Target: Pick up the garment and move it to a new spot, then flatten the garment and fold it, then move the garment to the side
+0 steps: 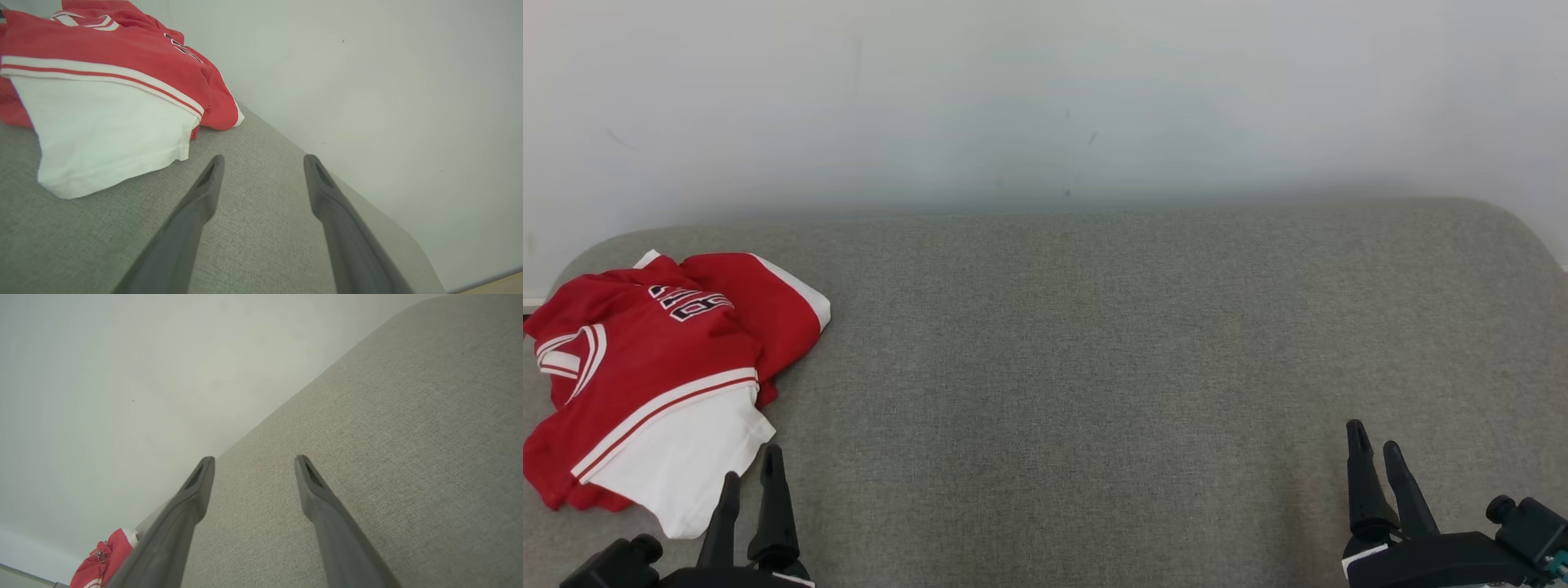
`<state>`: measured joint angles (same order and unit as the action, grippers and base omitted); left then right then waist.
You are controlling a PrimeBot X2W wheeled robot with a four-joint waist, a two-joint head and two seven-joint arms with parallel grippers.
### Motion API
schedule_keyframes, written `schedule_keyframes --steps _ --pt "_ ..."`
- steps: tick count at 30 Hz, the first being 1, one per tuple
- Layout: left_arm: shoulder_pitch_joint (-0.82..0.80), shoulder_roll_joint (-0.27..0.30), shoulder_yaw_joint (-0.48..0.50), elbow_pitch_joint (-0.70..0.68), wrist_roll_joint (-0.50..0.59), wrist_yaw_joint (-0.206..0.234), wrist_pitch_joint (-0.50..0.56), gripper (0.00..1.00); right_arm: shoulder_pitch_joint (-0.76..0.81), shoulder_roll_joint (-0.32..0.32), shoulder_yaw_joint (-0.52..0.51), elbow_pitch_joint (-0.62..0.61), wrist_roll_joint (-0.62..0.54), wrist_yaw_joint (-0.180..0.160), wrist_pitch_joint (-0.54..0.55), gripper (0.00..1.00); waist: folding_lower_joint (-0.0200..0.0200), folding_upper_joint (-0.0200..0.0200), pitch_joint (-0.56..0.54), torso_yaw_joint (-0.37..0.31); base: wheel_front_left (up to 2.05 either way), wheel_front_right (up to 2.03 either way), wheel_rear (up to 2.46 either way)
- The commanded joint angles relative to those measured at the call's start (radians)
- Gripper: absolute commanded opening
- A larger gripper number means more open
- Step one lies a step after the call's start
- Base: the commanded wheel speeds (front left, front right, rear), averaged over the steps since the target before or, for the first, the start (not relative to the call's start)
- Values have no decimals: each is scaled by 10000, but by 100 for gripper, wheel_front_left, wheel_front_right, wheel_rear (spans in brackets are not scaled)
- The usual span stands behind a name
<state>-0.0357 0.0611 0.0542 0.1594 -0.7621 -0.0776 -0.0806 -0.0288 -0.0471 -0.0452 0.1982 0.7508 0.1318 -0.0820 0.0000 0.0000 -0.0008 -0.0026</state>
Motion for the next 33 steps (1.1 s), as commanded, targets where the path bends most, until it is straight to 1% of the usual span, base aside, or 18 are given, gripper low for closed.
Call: schedule_keyframes --steps 1,14,33 --pt "30 87 -48 -172 417 42 -114 100 -11 -31 50 -167 -410 -8 -110 100 0 0 -9 21 0 0 0" --pt "121 322 -307 -360 2029 135 -506 100 122 -35 292 -224 -2135 -10 -498 100 0 0 -37 113 0 0 0" --pt "264 550 -497 -590 3868 285 -980 100 236 -39 425 -349 -4190 -13 -972 100 0 0 -50 137 0 0 0"
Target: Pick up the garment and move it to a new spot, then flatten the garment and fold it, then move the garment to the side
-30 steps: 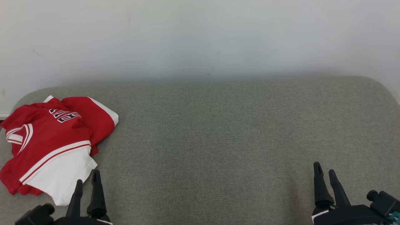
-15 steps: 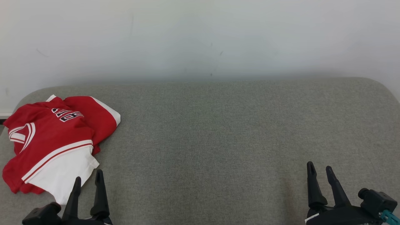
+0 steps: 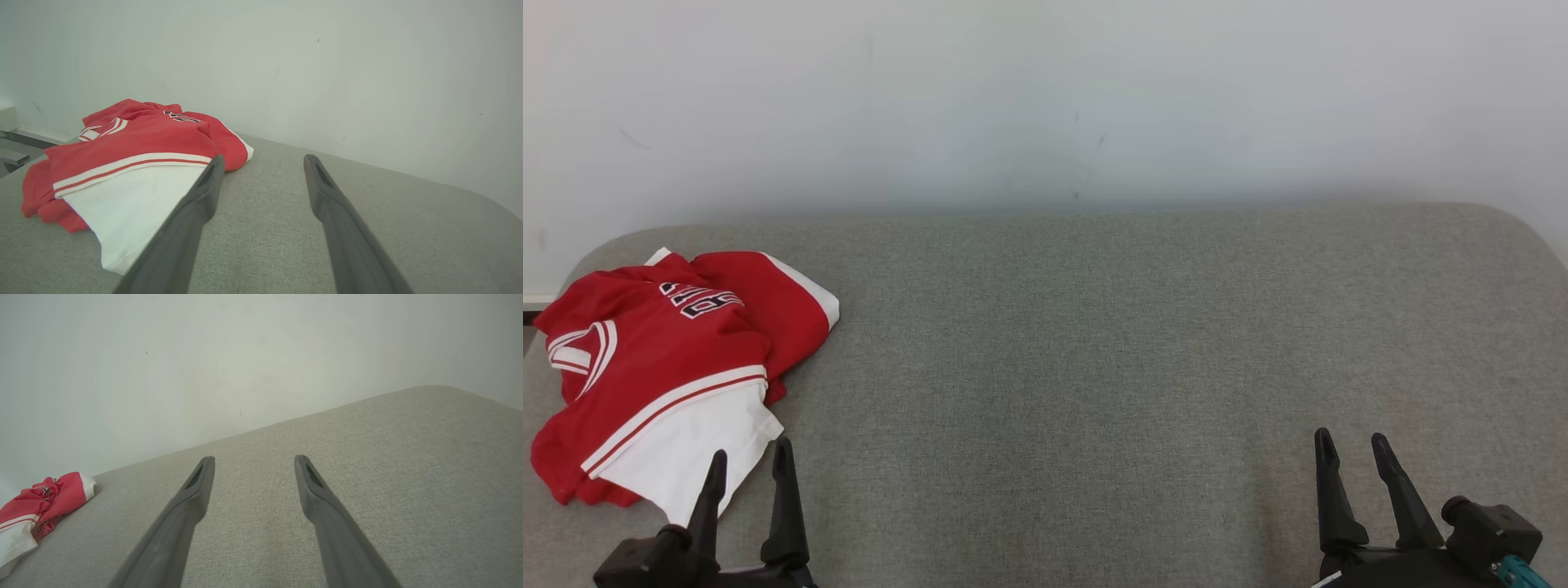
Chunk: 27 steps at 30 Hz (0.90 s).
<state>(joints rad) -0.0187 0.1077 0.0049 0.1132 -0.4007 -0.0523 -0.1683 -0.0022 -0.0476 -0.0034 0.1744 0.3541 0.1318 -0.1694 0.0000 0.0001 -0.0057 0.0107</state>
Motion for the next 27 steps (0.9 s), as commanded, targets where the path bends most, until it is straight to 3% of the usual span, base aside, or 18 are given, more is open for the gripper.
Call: schedule_keyframes --steps 1,27 --pt "103 93 -11 -140 354 34 -113 100 -19 -34 9 -118 -328 -13 -117 100 0 -1 -3 9 0 0 0" --pt "312 147 119 -337 2374 -78 -681 100 207 -37 94 -267 -2508 -18 -670 100 0 -1 -64 74 0 0 0"
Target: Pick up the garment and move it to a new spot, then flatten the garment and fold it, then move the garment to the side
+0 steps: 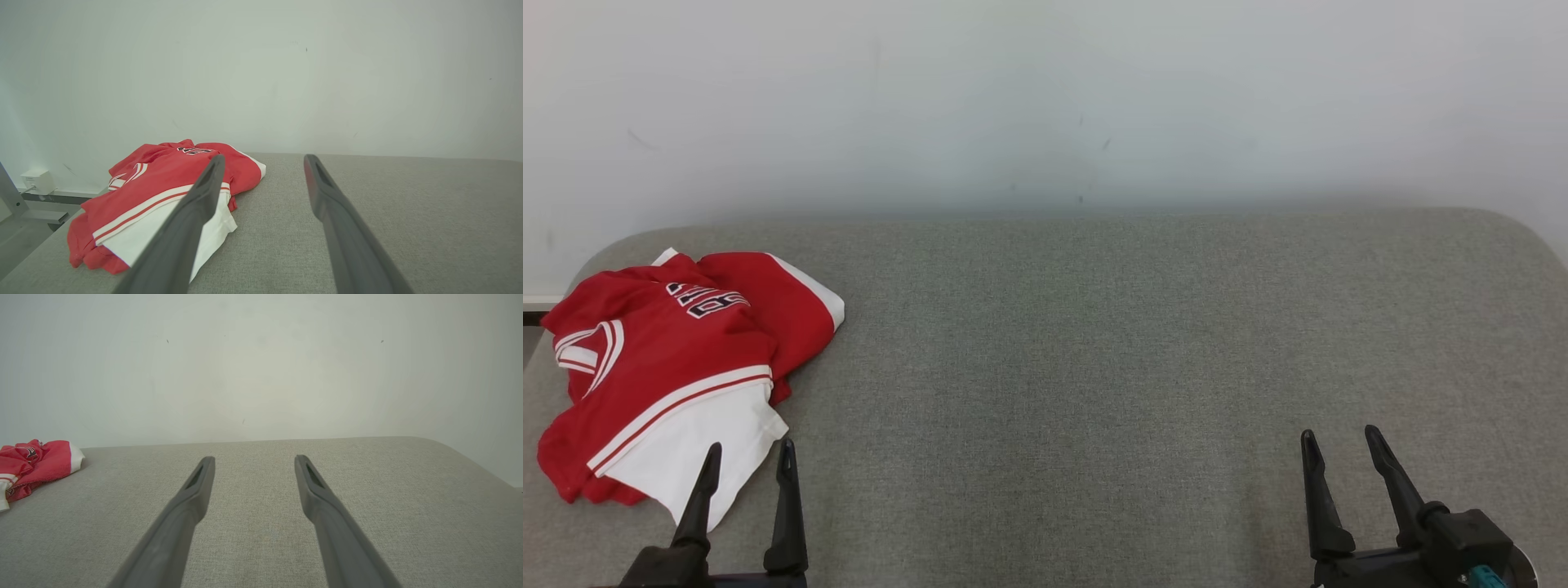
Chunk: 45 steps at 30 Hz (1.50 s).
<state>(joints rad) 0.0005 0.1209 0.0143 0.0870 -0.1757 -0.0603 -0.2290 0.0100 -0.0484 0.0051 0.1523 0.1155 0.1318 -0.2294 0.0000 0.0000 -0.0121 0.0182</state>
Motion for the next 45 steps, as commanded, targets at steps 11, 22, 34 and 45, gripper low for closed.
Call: schedule_keyframes --steps 11,22,34,45 --pt "212 -199 243 72 237 -427 -283 100 181 -29 32 -113 135 -20 -280 100 0 0 -38 15 0 0 0" --pt "206 -333 397 247 205 -647 -371 100 239 -30 6 -54 188 -21 -374 100 0 0 -41 3 0 0 0" --pt "55 -376 403 327 256 -688 -371 100 279 -28 -4 -59 328 -21 -373 100 0 0 4 179 0 0 0" --pt "-12 -363 420 610 367 -690 -371 100 400 -26 -8 -22 423 -21 -354 100 0 0 65 1441 0 0 0"
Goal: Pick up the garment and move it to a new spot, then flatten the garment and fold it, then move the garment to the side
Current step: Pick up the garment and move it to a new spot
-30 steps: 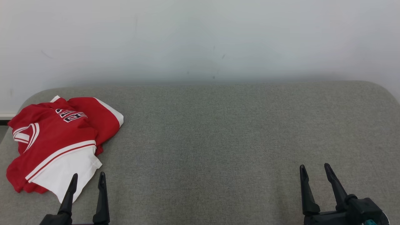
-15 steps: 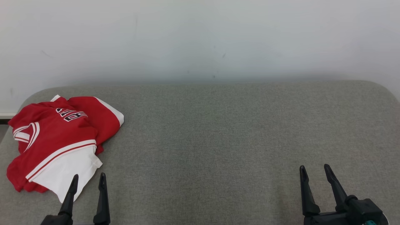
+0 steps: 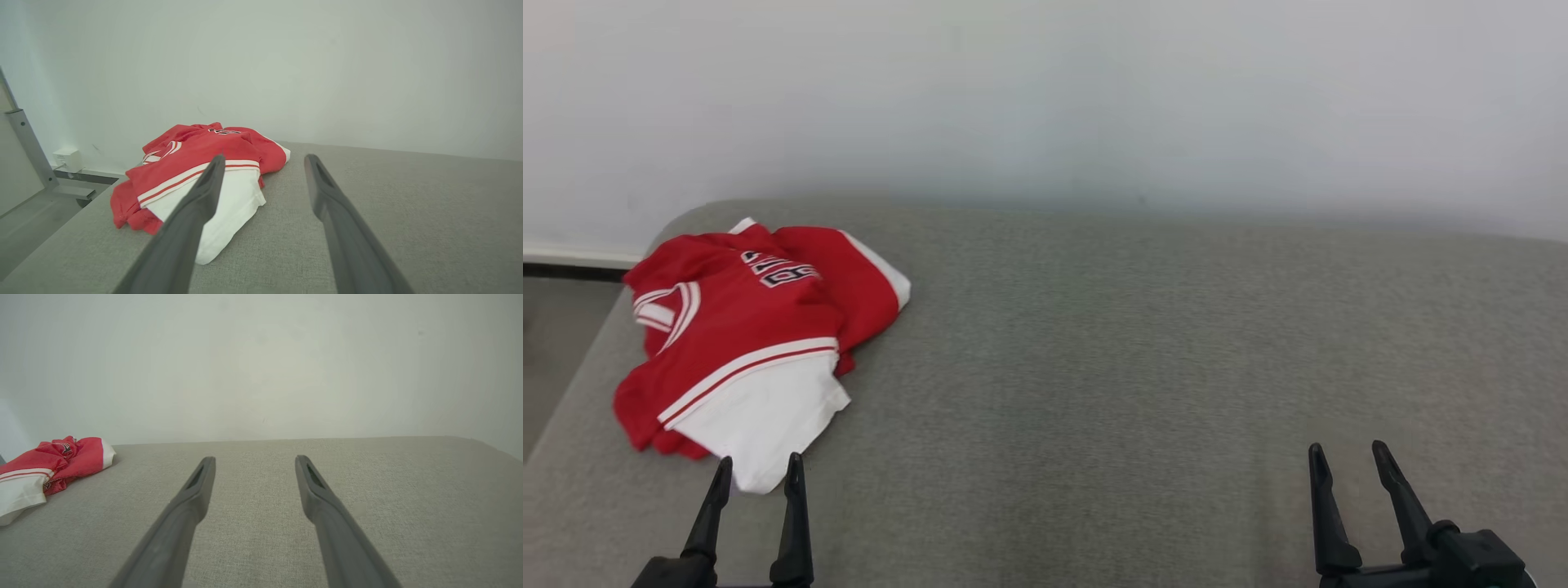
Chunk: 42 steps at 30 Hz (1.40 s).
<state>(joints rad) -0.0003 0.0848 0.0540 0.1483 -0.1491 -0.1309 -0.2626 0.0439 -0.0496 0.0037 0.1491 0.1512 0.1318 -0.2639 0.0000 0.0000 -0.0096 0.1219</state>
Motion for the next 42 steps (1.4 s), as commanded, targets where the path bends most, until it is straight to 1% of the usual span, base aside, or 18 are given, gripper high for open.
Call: schedule_keyframes --steps 1,6,13,18,22,31,35,37,39,40,42 --pt "-17 -9 41 13 78 15 -35 100 69 -15 25 31 72 -21 -11 100 0 0 60 593 0 0 0" --pt "-27 -9 180 161 172 20 -35 100 2 -13 22 30 60 -21 -11 100 0 0 137 1554 0 0 0" --pt "-27 -64 475 265 214 41 -34 100 -66 -15 166 74 29 -21 -9 100 0 0 183 2729 0 0 0" --pt "-10 -106 613 337 250 39 -35 100 -64 -16 274 144 63 -21 -9 100 0 0 177 3418 0 0 0" --pt "100 -143 721 343 314 56 -35 100 -98 -15 353 194 64 -21 -9 100 0 0 141 3816 0 0 0" --pt "209 -211 1227 222 291 56 -35 100 -376 -16 617 393 142 -21 -9 100 0 0 199 3893 0 0 0" --pt "143 -232 1252 276 372 46 -35 100 -339 -16 619 429 154 -21 -9 100 0 0 167 3856 0 0 0" --pt "-66 -130 1217 411 381 34 -35 100 -294 -16 558 401 125 -21 -9 100 0 0 168 3815 0 0 0" --pt "-283 68 1315 502 336 24 -35 100 -360 -15 579 362 95 -21 -9 100 0 0 277 3575 0 0 0" --pt "-283 68 1315 502 336 24 -35 100 -360 -15 579 362 95 -21 -9 100 0 0 277 3575 0 0 0" --pt "-620 198 1417 567 193 13 -35 100 -488 -19 491 316 -34 -21 -9 100 0 0 452 3254 0 0 0"
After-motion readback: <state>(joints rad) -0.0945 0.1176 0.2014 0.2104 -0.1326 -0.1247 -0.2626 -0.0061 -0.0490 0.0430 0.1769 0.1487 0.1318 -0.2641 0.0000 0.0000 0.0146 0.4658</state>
